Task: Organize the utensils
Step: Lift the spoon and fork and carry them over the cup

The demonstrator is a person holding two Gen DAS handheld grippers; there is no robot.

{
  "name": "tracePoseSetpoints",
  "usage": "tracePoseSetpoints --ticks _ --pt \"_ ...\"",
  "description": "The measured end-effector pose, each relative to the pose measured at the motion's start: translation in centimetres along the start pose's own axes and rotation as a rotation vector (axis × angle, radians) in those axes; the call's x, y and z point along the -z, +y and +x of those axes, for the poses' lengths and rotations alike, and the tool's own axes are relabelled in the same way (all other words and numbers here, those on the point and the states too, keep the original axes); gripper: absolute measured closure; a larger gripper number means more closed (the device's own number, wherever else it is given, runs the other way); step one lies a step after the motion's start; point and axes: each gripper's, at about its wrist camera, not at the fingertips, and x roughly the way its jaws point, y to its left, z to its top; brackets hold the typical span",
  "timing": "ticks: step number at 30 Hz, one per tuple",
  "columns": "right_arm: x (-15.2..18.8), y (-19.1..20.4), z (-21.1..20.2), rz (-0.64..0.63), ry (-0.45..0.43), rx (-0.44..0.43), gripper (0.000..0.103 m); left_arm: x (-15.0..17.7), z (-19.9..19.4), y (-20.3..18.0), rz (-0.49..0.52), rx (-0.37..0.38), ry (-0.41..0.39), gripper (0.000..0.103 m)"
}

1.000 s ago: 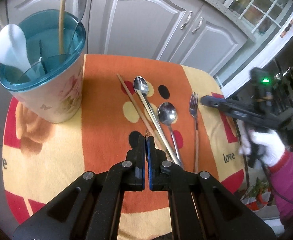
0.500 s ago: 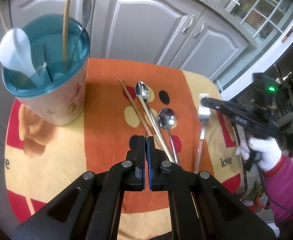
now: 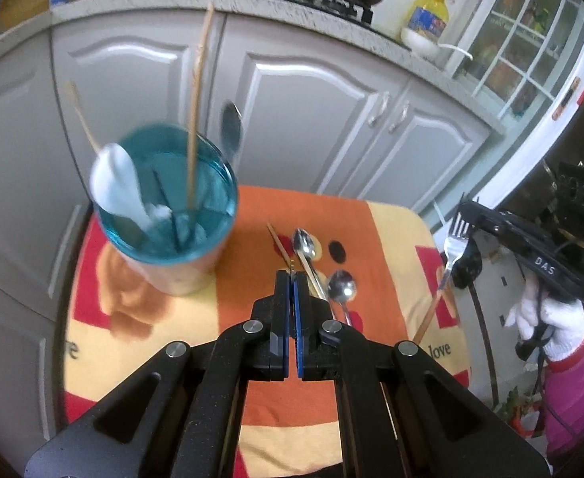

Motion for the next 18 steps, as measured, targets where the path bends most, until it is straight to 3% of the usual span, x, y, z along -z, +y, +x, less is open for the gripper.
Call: tracePoseSetpoints --ticks 10,18 --pt "-6.8 5.0 0.5 -0.081 -0.089 -0.054 0.101 -4.5 -5.2 4.0 -0.046 -0.103 -0.134 0.103" --pt "-12.2 8.7 3.0 -0.124 -0.145 -0.052 0.101 -7.7 -7.0 6.4 -0.041 -0.210 -0.198 0.103"
